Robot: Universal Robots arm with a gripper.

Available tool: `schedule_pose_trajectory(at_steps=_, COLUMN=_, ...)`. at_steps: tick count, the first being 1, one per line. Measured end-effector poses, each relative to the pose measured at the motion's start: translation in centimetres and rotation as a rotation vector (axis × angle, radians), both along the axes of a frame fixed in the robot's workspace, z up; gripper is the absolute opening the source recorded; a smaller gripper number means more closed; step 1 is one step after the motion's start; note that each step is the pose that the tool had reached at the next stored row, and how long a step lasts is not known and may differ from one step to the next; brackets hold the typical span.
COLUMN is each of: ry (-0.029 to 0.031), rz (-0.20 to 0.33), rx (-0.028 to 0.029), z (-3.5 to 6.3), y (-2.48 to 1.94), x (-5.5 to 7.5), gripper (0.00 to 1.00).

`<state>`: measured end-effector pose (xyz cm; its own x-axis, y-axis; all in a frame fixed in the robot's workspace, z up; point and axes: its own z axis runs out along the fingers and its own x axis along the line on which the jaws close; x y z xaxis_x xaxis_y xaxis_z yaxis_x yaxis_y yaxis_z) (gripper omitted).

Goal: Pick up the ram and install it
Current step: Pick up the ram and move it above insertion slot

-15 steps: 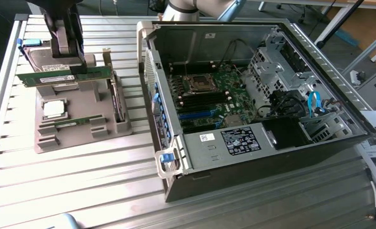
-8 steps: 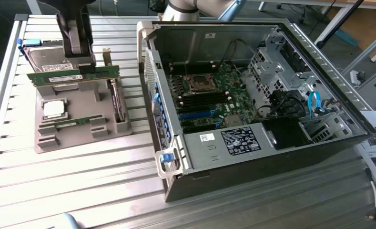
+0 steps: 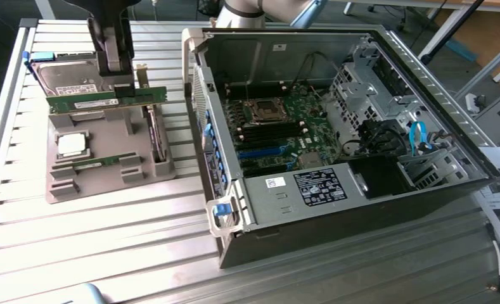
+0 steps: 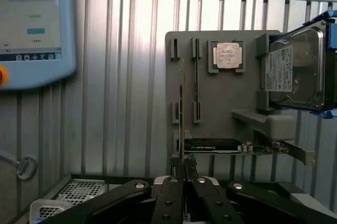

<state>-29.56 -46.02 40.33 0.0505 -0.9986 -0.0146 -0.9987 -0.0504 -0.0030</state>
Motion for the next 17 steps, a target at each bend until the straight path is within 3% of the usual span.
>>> schedule_pose_trajectory(at_steps=17, ry=0.0007, rz=0.0, rx=0.0, z=0.0, y=-0.06, x=2.0, gripper=0.12)
